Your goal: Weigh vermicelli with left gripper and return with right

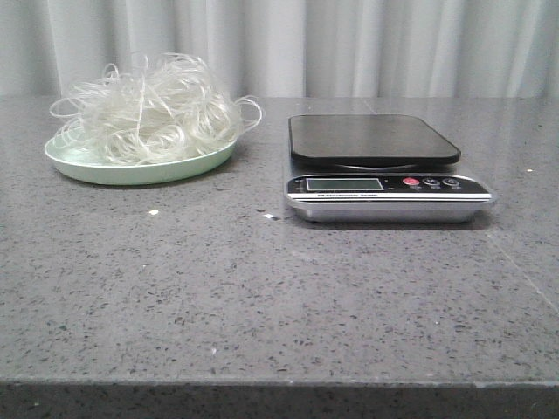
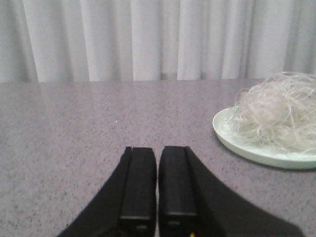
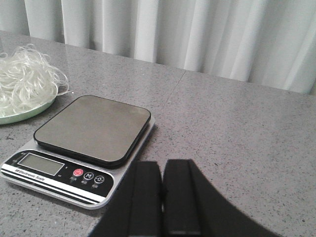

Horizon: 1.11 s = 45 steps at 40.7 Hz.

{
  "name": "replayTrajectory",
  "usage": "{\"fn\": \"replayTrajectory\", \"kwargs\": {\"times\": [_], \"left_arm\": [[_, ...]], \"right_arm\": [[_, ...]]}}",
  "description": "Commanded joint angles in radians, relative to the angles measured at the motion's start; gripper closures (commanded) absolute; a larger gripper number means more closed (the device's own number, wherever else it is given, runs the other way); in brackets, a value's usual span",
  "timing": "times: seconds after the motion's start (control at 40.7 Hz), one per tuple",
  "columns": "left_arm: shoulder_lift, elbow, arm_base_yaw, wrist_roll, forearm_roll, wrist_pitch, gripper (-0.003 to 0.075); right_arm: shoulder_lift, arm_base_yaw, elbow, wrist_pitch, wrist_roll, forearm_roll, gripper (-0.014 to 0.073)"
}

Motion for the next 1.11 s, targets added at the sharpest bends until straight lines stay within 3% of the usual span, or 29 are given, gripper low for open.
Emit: {"fn": "replayTrajectory", "kwargs": {"times": [0.0, 0.123, 1.082], "left_arm": [[-0.048, 0.042, 0.003, -0.011, -0.002, -0.085, 0.0584], [-0.082, 0.114, 0.003, -0.011, -0.002, -0.105, 0.0584], [-0.082, 0.110, 0.003, -0.011, -0.002, -0.076, 0.0584]], "right_arm": [[0.008, -0.005, -0.026, -0.068, 0.000, -0.002, 0.0442], [0.008, -0.005, -0.026, -0.068, 0.000, -0.002, 0.0442], [0.008, -0.005, -0.026, -0.062, 0.000, -0.002, 0.0442]]}}
